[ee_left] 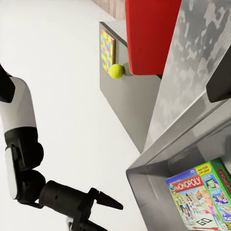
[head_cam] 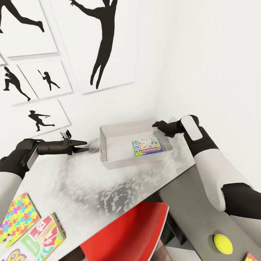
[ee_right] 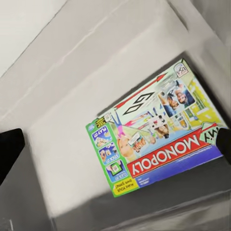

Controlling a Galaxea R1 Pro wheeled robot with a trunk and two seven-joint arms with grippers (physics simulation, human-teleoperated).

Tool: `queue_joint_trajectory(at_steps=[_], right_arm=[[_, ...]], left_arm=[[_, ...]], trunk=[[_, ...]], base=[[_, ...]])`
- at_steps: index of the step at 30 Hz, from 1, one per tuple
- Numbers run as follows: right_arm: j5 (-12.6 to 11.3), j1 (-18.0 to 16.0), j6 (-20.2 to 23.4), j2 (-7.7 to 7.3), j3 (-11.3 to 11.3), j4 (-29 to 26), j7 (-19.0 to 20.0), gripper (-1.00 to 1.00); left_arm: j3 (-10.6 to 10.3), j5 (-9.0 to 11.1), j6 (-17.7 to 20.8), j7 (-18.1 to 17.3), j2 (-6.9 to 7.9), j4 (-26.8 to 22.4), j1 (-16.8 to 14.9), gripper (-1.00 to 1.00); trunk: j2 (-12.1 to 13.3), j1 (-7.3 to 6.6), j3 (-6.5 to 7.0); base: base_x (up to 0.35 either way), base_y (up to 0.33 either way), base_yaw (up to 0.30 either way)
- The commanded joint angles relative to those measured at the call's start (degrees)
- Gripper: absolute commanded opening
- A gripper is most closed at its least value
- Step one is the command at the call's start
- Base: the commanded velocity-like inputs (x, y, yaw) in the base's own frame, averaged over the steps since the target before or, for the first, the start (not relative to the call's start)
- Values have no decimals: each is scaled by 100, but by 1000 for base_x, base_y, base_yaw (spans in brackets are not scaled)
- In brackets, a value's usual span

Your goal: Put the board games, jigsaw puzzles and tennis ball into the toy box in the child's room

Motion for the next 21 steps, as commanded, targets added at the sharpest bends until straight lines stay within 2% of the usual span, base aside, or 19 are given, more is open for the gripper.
queue_joint_trajectory(at_steps=[1,10,18,21], right_arm=[[-59,-5,9,-7,23,-76,-60,100],[-96,-6,58,-12,14,-627,-88,100],[-102,16,403,-10,-16,-1157,-92,100],[-107,45,492,-20,-29,-1350,-94,100]], left_arm=[[-23,0,61,-34,7,1,-7,100],[-12,7,61,-34,36,5,-7,100],[-13,18,61,-34,231,8,-7,100],[-16,23,61,-34,359,8,-7,100]], trunk=[[-10,4,-10],[-10,4,-10],[-10,4,-10],[-10,4,-10]], base=[[0,0,0],[0,0,0],[0,0,0],[-19,0,0]])
